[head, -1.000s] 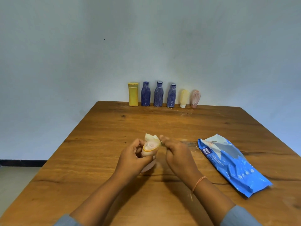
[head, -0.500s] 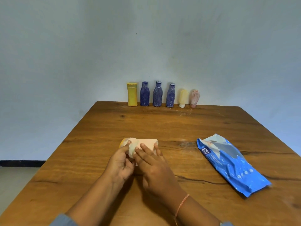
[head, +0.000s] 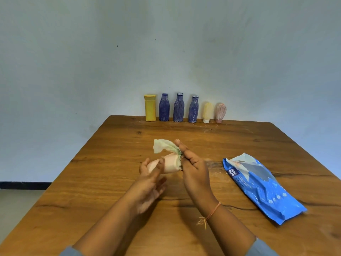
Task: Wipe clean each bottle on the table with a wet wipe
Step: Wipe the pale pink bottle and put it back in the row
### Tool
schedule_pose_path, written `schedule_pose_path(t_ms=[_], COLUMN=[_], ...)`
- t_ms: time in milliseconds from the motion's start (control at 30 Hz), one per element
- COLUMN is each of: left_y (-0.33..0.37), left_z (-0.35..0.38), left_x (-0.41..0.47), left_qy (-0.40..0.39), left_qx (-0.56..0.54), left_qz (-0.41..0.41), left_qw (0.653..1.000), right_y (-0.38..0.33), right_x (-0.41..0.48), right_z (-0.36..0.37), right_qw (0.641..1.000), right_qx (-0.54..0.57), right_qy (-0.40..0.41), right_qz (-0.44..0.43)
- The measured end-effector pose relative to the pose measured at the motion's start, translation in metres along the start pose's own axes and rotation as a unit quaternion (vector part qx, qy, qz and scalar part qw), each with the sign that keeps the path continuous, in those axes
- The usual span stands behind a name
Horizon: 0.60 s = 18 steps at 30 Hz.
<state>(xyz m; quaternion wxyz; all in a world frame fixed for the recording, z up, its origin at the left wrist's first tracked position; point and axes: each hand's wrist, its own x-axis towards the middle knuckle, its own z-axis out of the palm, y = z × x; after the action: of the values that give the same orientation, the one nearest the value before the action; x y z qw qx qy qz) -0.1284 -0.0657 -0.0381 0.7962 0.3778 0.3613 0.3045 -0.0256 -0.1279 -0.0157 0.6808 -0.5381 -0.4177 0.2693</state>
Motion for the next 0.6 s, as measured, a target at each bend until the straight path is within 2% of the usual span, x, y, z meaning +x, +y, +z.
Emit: schedule_pose_path(t_ms=[67, 133, 167, 233, 367, 500, 600], left_y=[-0.003, -0.009, -0.013, -0.017, -0.017, -0.012, -0.008], left_z=[-0.005, -0.009, -0.012, -0.014, -0.008, -0.015, -0.017], left_x=[-0.002, 0.0, 0.002, 0.003, -0.003, -0.002, 0.002], left_qy=[0.019, 0.061, 0.077, 0.086, 0.072, 0.073, 0.065], left_qx=[0.208, 0.394, 0.448, 0.466, 0.411, 0.415, 0.431], left_qz=[0.05, 0.093, 0.126, 0.201, 0.251, 0.274, 0.265], left_qw=[0.977, 0.912, 0.882, 0.857, 0.873, 0.865, 0.86], right_y=[-0.005, -0.005, -0.005, -0.002, -0.004, -0.022, -0.03], right_x=[0.003, 0.004, 0.004, 0.001, 0.0, 0.006, 0.004], right_z=[-0.004, -0.005, -0.004, 0.002, -0.005, -0.021, -0.019], right_qw=[0.999, 0.998, 0.998, 0.997, 0.995, 0.992, 0.984], right_qx=[-0.017, -0.033, -0.029, -0.015, -0.055, -0.113, -0.14], right_qy=[0.031, 0.05, 0.049, 0.032, 0.042, 0.048, -0.029], right_qz=[-0.001, 0.012, 0.029, 0.07, 0.072, -0.037, -0.107])
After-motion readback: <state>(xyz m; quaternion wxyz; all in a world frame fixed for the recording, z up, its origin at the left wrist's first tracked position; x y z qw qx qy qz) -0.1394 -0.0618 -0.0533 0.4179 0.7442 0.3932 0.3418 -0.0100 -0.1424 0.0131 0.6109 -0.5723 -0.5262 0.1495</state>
